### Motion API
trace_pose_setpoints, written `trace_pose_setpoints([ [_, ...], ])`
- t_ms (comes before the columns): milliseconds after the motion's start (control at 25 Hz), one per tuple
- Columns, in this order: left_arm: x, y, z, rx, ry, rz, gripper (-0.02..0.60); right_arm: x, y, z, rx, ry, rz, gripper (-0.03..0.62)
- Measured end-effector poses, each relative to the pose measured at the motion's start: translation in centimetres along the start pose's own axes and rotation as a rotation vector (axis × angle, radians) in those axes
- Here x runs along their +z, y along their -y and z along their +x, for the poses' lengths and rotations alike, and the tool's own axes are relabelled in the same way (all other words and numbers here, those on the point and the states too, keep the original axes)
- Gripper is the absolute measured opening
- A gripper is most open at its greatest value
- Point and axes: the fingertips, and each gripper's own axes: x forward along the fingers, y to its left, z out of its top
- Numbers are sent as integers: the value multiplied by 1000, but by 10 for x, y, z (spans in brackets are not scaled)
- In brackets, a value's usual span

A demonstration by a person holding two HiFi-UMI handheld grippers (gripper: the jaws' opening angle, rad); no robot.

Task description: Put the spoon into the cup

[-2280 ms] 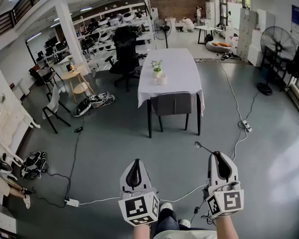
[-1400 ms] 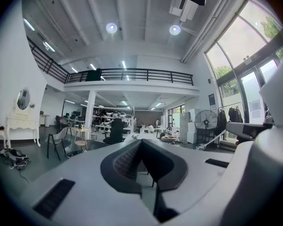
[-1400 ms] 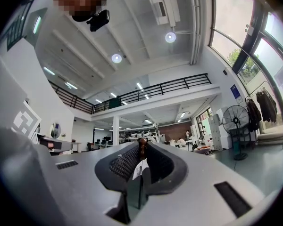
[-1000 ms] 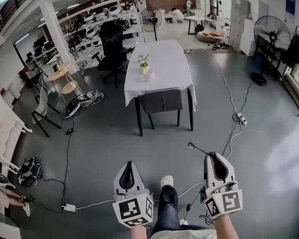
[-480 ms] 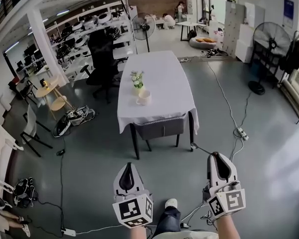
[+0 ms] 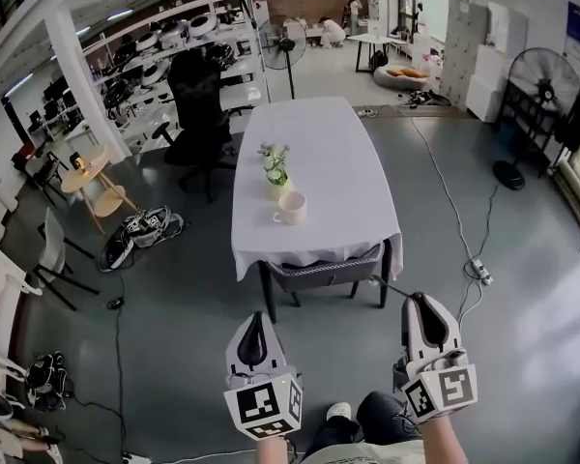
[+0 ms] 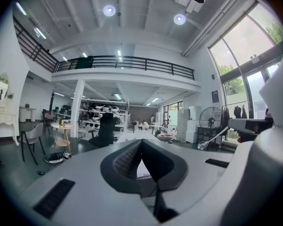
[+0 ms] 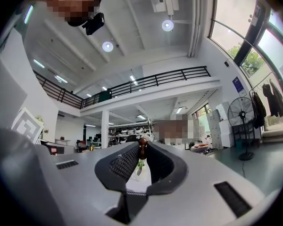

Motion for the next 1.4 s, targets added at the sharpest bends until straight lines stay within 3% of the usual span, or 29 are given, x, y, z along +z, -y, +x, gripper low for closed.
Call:
trace_pose_setpoints([
  [480,-4,-26,115,50,-37,-19,14,-29,18,140,68,-47,12,63],
  [1080,30,-88,348,205,-61,-44,14,-60,44,429,258,-121,73,63],
  [1400,25,-117,435,246,-97,-53,14,-96,55,532,280,-200,135,63],
])
